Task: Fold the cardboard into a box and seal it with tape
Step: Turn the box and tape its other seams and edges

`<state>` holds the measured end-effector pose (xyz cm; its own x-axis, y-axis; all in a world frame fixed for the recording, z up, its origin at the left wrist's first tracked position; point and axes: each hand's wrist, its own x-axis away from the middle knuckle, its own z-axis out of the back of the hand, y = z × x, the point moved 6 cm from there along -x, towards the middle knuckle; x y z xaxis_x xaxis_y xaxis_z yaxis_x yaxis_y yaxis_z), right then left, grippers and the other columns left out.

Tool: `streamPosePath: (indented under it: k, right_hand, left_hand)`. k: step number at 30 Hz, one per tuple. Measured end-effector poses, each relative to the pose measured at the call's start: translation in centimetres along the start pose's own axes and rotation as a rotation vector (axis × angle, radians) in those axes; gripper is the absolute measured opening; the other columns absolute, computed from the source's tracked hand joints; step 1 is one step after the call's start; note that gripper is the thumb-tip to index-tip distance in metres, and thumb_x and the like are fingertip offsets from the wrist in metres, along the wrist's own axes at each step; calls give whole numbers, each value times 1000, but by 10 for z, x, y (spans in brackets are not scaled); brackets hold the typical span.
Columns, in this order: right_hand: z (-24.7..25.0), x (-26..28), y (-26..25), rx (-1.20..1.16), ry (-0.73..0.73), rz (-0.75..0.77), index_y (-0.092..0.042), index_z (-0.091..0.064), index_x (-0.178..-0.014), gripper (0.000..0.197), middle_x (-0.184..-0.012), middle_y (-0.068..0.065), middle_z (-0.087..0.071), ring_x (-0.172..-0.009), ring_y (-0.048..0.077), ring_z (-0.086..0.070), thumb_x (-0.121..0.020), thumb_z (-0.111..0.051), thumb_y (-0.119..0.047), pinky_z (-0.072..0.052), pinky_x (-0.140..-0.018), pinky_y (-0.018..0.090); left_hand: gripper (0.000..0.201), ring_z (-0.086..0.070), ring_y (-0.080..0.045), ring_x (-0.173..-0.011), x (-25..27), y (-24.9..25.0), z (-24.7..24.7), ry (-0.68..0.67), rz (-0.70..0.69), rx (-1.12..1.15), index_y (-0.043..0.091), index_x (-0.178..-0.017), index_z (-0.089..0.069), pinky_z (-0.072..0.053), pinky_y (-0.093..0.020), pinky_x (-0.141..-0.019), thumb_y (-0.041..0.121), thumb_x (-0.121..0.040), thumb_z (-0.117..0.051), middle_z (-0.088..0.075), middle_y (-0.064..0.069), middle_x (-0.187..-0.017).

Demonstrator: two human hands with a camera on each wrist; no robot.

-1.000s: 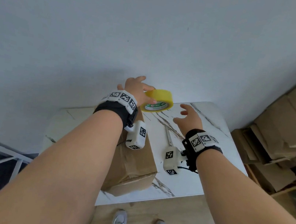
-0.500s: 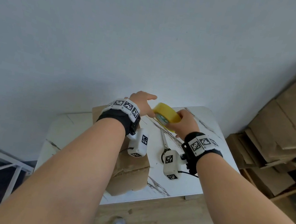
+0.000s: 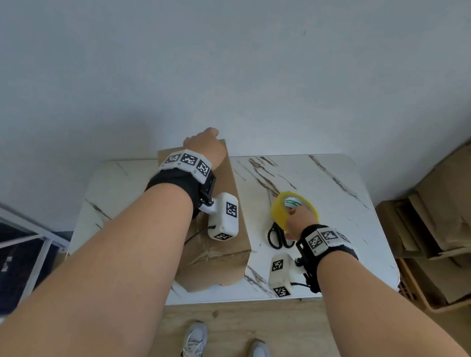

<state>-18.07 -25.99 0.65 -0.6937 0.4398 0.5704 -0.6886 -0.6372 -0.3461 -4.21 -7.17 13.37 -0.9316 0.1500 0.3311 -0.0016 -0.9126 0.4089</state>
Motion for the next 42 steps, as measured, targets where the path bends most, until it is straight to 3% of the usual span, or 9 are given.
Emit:
streamPosePath:
  k: [5, 9, 14, 18, 23, 29, 35, 39, 42]
  right_hand:
    - [-21, -8, -3, 213, -105, 10, -1, -50, -134, 37, -130, 16, -56, -120, 28, -54, -97, -41, -3, -44, -93, 30]
    - [-23, -8, -11, 262, -168, 3, 3, -52, -128, 33, -98, 13, -53, -97, 26, -50, -99, -39, -3, -39, -81, 29]
    - [-17, -5, -11, 234, -216, 27, -3, -49, -137, 41, -132, 10, -57, -124, 28, -54, -97, -48, -14, -45, -102, 36]
    - [13, -2, -30, -317, -150, 0, -2, -57, -126, 34, -121, 21, -64, -96, 30, -69, -92, -53, -5, -59, -72, 37]
    - [52, 18, -82, -669, -80, 98, -2, -60, -111, 19, -78, 12, -61, -61, 23, -58, -96, -49, 0, -52, -62, 32]
    - [54, 37, -132, -710, -210, 204, 0, -55, -109, 14, -85, 7, -60, -76, 24, -62, -101, -46, -7, -54, -87, 42]
    - [47, 29, -154, -850, -232, 157, -1, -61, -93, 26, -86, 12, -64, -75, 26, -63, -98, -54, -26, -55, -89, 41]
    - [46, 27, -161, -866, -212, 106, -5, -60, -82, 25, -79, 8, -63, -64, 20, -62, -96, -58, -26, -54, -55, 27]
    - [43, 23, -163, -859, -192, 86, -6, -61, -80, 22, -78, 7, -64, -63, 19, -62, -94, -61, -23, -49, -48, 25]
  left_hand:
    - [51, -37, -29, -136, 1, 2, 1, 16, -7, 21, 19, -146, -34, -27, -34, -114, 6, -97, -30, -42, -9, -147]
    - [51, -39, -30, -135, -1, 2, 2, 18, -28, 10, 18, -146, -35, -28, -34, -112, 6, -97, -31, -42, -9, -147]
    - [54, -39, -29, -136, -2, 0, 3, -23, -72, 4, 18, -146, -35, -32, -35, -111, 2, -95, -32, -39, -7, -150]
    - [52, -40, -25, -136, -5, -7, 9, -14, -104, 25, 15, -145, -37, -33, -33, -110, 1, -95, -36, -40, -6, -149]
    - [44, -52, -24, -126, -5, -19, 20, 31, -132, 36, 19, -130, -57, -42, -33, -106, 4, -91, -44, -55, -2, -137]
    - [40, -54, -19, -123, -5, -27, 18, 5, -181, 155, 19, -127, -59, -41, -29, -105, 6, -90, -51, -57, 0, -134]
    - [41, -56, -17, -120, -7, -33, 17, -33, -212, 272, 19, -125, -62, -42, -28, -104, 7, -86, -60, -60, -1, -130]
    - [41, -57, -16, -118, -8, -36, 16, -52, -208, 336, 20, -123, -64, -43, -26, -100, 5, -85, -61, -62, 0, -128]
    - [36, -57, -17, -116, -9, -36, 16, -51, -198, 350, 19, -119, -66, -42, -23, -94, 6, -86, -60, -63, 0, -125]
